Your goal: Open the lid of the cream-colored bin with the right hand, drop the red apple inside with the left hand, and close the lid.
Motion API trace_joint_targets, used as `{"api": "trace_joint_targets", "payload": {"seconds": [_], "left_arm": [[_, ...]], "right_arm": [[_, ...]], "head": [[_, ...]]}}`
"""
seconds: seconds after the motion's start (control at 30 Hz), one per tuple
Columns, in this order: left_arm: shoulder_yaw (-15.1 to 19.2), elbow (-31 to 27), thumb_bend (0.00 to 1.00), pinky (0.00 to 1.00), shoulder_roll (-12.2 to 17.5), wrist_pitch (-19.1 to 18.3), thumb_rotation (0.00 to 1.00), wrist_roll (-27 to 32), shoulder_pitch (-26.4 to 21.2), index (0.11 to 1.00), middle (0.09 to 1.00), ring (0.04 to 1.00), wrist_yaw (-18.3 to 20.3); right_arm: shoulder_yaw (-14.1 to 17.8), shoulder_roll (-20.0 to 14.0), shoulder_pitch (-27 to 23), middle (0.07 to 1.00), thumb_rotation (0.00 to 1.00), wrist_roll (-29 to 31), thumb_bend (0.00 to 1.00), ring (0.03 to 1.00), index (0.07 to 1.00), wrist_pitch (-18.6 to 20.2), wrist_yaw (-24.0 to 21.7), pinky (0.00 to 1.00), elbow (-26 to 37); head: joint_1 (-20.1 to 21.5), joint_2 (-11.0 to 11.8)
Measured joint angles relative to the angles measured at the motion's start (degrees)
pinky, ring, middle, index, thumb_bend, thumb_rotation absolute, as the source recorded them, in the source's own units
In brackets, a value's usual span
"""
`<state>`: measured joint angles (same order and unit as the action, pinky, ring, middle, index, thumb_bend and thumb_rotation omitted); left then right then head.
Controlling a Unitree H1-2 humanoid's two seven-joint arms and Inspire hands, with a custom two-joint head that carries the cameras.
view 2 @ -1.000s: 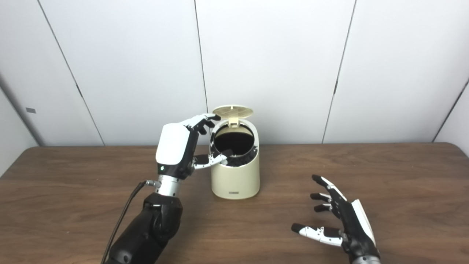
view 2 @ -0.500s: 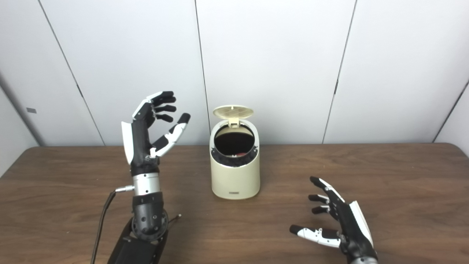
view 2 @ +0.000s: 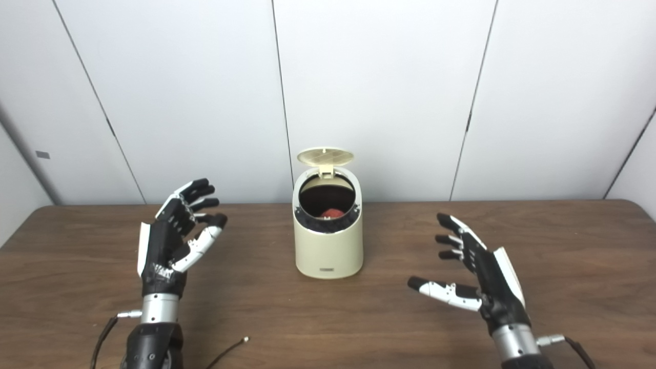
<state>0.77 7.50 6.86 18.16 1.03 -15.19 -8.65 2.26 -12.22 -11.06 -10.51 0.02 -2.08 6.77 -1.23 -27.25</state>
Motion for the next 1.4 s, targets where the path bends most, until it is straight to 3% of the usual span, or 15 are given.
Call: {"api": "trace_joint_targets", "payload": {"seconds": [0.13, 0.27, 0.37, 0.47, 0.53, 0.7, 0.8, 1.03, 1.27, 1.4], "left_arm": [[0.33, 0.05, 0.7, 0.61, 0.7, -0.13, 0.22, 0.61, 1.45, 0.797, 0.762, 0.711, 3.03], [0.66, 0.61, 0.68, 0.65, 1.01, -0.86, 0.16, 0.09, 2.23, 0.793, 0.755, 0.712, 4.87], [0.65, 3.24, 0.66, 0.66, 1.36, -0.41, 0.06, 0.06, 2.35, 0.783, 0.75, 0.714, 6.54], [0.4, 5.21, 0.67, 0.65, 1.6, -0.12, 0.06, -1.2, 2.73, 0.775, 0.739, 0.704, 7.17], [0.15, 5.74, 0.68, 0.62, 1.68, 0.93, 0.06, -2.23, 2.58, 0.771, 0.738, 0.702, 7.35], [-0.41, 7.04, 0.69, 0.6, 1.69, 1.99, 0.04, -3.23, 2.03, 0.761, 0.734, 0.702, 8.09], [-0.63, 7.52, 0.69, 0.61, 1.69, 2.86, 0.03, -4.49, 1.88, 0.754, 0.725, 0.699, 8.21], [-0.71, 8.08, 0.69, 0.62, 1.5, 3.26, 0.03, -5.97, 1.68, 0.748, 0.727, 0.706, 8.25], [-0.64, 8.07, 0.7, 0.59, 1.31, 3.24, 0.02, -6.63, 1.65, 0.75, 0.723, 0.693, 8.27], [-0.55, 8.05, 0.7, 0.6, 1.22, 3.23, 0.04, -6.76, 1.68, 0.749, 0.718, 0.69, 8.27]], "right_arm": [[-1.35, -1.52, -4.75, 0.873, 0.36, -2.5, 0.65, 0.812, 0.858, 0.43, -0.46, 0.73, 0.42], [-2.65, -1.8, -9.06, 0.881, 0.37, -3.92, 0.67, 0.815, 0.851, 2.91, -2.31, 0.7, 3.42], [-4.27, -2.52, -12.73, 0.87, 0.44, -6.3, 0.68, 0.806, 0.845, 5.27, -3.8, 0.66, 3.98], [-5.56, -3.29, -16.88, 0.893, 0.44, -7.01, 0.66, 0.821, 0.849, 8.12, -6.18, 0.66, 5.23], [-6.78, -3.87, -19.7, 0.9, 0.55, -7.18, 0.64, 0.847, 0.868, 10.87, -8.58, 0.7, 6.21], [-11.1, -5.85, -24.18, 0.909, 0.82, -10.76, 0.7, 0.888, 0.876, 15.59, -13.53, 0.78, 7.4], [-12.56, -6.46, -25.73, 0.914, 0.9, -13.09, 0.72, 0.906, 0.882, 16.79, -15.04, 0.81, 6.83], [-15.62, -6.6, -29.93, 0.913, 0.86, -17.52, 0.68, 0.935, 0.877, 19.64, -17.41, 0.85, 4.21], [-19.55, -7.44, -31.39, 0.899, 0.84, -21.67, 0.67, 0.919, 0.872, 19.38, -19.47, 0.78, 0.37], [-21.18, -8.69, -31.96, 0.876, 0.83, -23.83, 0.7, 0.926, 0.852, 17.43, -20.36, 0.8, -1.41]], "head": [[0.09, 0.18], [0.78, 0.7], [0.79, 0.7], [1.32, 1.4], [1.58, 1.93], [1.76, 2.29], [1.76, 2.55], [1.41, 2.64], [1.32, 2.29], [1.23, 2.2]]}}
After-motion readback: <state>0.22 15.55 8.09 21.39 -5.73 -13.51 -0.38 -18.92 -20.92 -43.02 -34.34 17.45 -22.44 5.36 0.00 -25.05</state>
